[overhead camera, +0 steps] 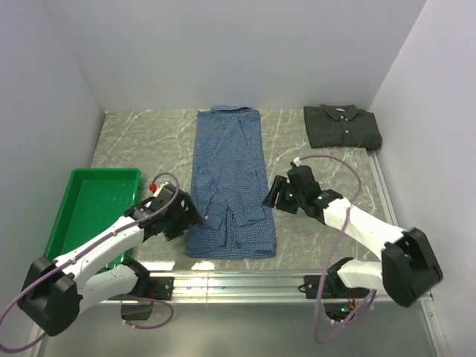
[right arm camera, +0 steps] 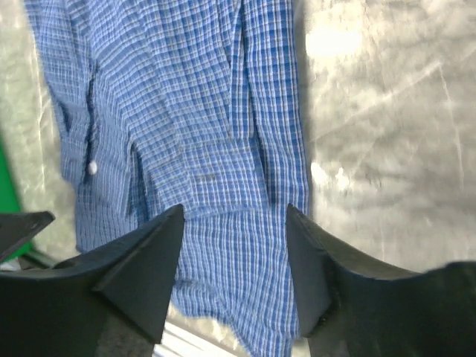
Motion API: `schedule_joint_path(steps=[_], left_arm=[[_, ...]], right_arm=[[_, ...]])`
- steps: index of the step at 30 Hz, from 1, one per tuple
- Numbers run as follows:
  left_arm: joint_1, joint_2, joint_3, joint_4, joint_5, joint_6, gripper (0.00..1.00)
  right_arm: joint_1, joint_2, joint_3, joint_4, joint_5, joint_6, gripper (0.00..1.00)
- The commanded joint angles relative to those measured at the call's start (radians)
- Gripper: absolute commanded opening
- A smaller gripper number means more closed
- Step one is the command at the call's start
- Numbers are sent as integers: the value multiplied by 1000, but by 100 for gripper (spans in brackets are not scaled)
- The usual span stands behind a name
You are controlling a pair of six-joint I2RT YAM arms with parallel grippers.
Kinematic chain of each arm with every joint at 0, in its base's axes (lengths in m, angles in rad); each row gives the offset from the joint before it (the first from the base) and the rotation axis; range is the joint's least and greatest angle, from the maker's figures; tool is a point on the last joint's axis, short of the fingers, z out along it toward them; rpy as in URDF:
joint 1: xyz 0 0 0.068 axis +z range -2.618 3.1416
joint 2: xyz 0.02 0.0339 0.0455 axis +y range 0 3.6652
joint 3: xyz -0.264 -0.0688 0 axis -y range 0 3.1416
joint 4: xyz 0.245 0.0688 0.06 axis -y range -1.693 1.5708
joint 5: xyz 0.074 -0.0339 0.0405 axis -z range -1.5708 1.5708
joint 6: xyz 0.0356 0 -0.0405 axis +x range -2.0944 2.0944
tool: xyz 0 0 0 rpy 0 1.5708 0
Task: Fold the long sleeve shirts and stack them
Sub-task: Fold the shirt
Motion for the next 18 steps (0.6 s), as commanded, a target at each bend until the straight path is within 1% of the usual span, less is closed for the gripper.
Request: schedule_joint_path(steps=[1,4,5,9,11,15,18], left_arm=[[-2,-27,-22,-115,58,-22,87],[-2,-35,-73,-111,116,-30,84],[-3,-35,-85,-106,133,-30,84],[-3,-20,-132,-59,170,-33,80],[-3,-11,-148,-36,191,-33,78],[-3,12,-171,-2,222,-37,72],[-3,14,-189,7,245,-34,67]], right_arm=[[2,-91,-65,-114,10,16,66],[0,-141,-125,-134,-36,38,68],[2,-151,-154,-133,-72,42,68],[3,-174,-212,-120,-115,65,68],[3,-175,-246,-85,-128,79,68],[16,-134,-276,-10,-200,120,66],[54,-109,-273,-8,-201,130,66]])
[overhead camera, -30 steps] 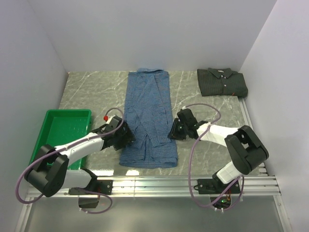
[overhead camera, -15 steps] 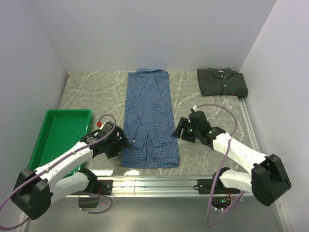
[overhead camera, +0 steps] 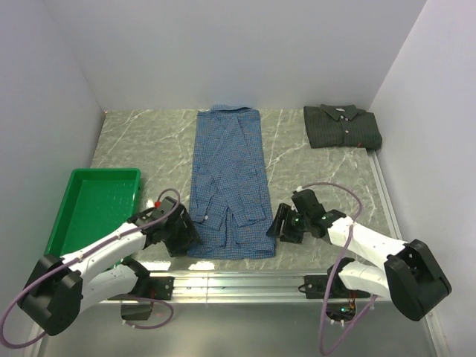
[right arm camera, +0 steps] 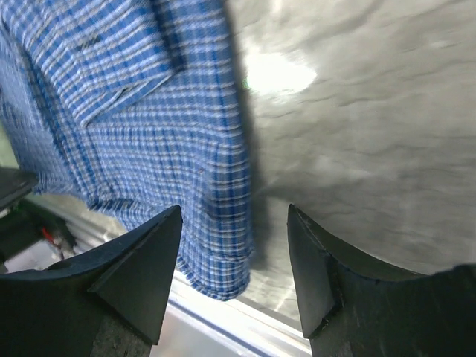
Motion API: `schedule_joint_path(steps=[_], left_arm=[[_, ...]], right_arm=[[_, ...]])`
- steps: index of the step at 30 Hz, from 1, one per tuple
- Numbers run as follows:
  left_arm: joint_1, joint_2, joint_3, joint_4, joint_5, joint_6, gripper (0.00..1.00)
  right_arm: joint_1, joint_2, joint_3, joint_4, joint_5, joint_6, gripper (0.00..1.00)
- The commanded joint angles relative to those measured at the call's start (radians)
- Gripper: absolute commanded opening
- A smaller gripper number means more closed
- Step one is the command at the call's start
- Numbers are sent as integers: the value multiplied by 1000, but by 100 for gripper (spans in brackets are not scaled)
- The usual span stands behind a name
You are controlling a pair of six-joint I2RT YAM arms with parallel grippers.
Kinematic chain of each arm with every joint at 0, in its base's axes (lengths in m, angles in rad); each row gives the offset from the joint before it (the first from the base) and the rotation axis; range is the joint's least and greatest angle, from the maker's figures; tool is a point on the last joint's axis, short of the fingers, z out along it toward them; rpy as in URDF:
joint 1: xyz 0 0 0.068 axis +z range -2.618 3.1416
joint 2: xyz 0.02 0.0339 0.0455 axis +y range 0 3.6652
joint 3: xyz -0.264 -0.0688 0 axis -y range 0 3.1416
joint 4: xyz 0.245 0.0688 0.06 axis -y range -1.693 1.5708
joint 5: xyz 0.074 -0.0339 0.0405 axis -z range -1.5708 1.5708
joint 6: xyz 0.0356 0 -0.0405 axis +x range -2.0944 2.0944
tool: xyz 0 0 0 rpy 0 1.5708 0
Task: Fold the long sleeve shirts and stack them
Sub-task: Fold the shirt
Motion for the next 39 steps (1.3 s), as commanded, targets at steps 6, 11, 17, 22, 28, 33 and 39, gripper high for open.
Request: schedule_joint_path(steps=[6,11,17,22,28,33,39], left_arm=[[-12,11,-67,11,92,-5,50],[-29,5,-61,0,93,-8,32],[-29,-35,-20,-75,88,4,7],[-31,-114,2,-175,115,9,0],[-29,-153,78,-227,128,10,1],[-19,-85,248,-215,91,30,2],[122,88,428,-125,53,116,2]], right_arm=[[69,33,-29,31,-53,50,64],[75,16,-36,21,-38,51,44],[79,-23,-16,-38,-32,31,9],[78,-75,-1,-117,-50,0,0],[76,-144,72,-184,-74,0,0],[70,-115,232,-216,-59,-32,0],[10,22,407,-164,-76,-78,0]])
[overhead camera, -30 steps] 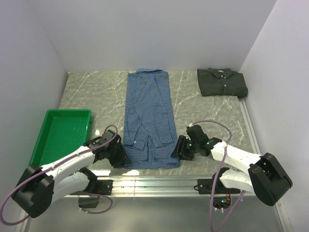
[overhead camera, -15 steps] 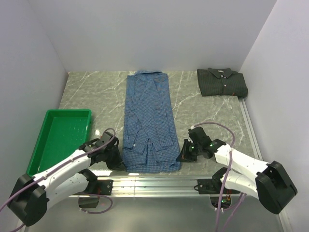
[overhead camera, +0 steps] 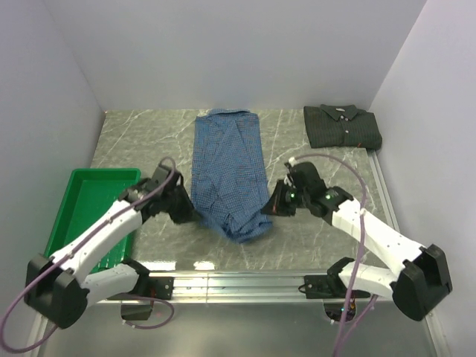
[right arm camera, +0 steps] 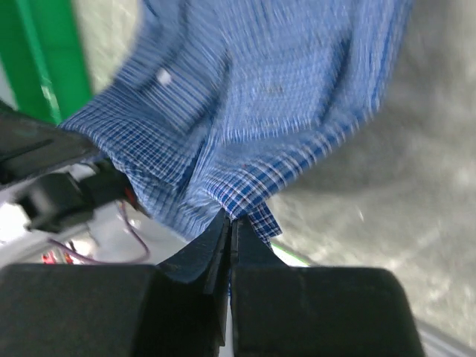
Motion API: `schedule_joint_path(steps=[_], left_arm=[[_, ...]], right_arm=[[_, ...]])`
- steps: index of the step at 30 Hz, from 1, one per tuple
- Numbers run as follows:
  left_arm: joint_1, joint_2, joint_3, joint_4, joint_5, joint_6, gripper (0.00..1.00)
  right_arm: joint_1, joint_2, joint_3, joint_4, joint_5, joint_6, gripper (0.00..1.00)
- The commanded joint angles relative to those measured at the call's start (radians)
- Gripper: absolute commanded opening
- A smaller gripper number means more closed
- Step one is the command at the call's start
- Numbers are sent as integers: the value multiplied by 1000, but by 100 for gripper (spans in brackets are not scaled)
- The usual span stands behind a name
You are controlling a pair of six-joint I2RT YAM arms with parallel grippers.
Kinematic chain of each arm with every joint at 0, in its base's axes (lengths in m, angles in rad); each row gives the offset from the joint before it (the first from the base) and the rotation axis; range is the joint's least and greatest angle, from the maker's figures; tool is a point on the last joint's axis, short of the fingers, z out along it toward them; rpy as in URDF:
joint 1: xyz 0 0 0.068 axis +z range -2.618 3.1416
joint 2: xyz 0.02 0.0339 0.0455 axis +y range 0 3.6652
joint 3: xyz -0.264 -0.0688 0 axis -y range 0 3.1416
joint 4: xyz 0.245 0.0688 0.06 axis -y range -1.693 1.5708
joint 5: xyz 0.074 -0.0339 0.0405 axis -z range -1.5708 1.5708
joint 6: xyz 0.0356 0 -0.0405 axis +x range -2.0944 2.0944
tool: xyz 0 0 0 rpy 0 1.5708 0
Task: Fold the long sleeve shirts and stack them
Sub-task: Fold the shirt
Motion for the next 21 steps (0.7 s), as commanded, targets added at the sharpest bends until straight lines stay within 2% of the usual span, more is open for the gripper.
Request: schedule_joint_path(steps=[1,5,8,13,21], left_arm=[[102,80,97,78,-44,67,2],[237,213,184,192,-93,103,2],[289,371,300,249,-108,125,1],[340,626,541,289,-131,169,1],[379,905,770,399,-119,235,2]], right_arm=[[-42,77,118,43,-7,-49,0],[-92,253,253,84,-30,-101,0],[-129,396,386,95,-22,-124,0],[-195,594,592,120,-50,-133,0],[-272,901,859,172,-137,-121,0]])
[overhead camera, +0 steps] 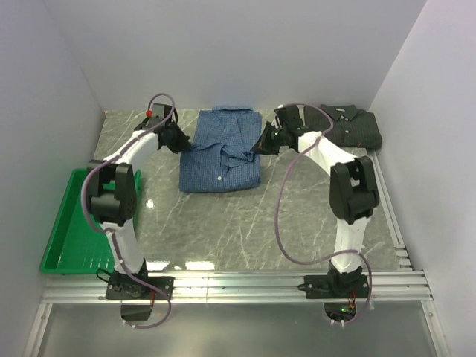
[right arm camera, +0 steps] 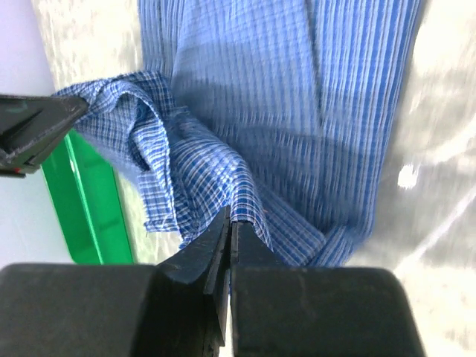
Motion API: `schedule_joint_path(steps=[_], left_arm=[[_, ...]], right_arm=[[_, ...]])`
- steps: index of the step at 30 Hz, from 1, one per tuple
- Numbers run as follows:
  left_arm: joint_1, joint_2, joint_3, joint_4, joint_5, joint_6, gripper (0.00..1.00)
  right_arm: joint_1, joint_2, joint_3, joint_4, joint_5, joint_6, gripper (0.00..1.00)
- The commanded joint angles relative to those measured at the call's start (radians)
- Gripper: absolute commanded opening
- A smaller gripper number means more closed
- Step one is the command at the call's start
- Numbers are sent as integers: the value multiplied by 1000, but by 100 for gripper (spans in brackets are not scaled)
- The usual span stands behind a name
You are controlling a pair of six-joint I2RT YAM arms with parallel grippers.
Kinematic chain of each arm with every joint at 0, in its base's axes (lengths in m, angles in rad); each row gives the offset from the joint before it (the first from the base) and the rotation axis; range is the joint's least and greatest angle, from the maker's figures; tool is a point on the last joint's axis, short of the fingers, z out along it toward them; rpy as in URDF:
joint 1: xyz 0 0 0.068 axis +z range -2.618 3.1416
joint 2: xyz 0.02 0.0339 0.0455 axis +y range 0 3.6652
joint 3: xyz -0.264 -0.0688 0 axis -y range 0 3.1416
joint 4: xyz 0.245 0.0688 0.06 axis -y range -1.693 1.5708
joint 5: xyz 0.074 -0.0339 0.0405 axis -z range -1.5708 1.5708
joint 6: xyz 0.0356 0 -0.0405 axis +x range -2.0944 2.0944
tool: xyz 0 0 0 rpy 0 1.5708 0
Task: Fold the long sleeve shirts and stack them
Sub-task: Fold the shirt
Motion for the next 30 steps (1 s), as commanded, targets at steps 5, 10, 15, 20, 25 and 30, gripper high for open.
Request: schedule_joint_path(steps=[5,10,15,20,25,30], left_arm=[[5,147,140,211,20,132,3],[3,232,183,306,83,187,7],[-5,243,130,383,88,239,11],[-5,192,77,432,46,236,33],[-5,103,59,437,6,221,71],[-8,-72,33,415,-40,206,87]], right_arm=[[-60,156,188,50,-75,-12,0],[-78,210,199,67,-88,-7,2],[-87,230,188,97,-104,-15,20],[-87,224,244,50,-75,-72,46],[-87,136,291,8,0,-132,55],[-86,-30,227,42,91,-168,57]])
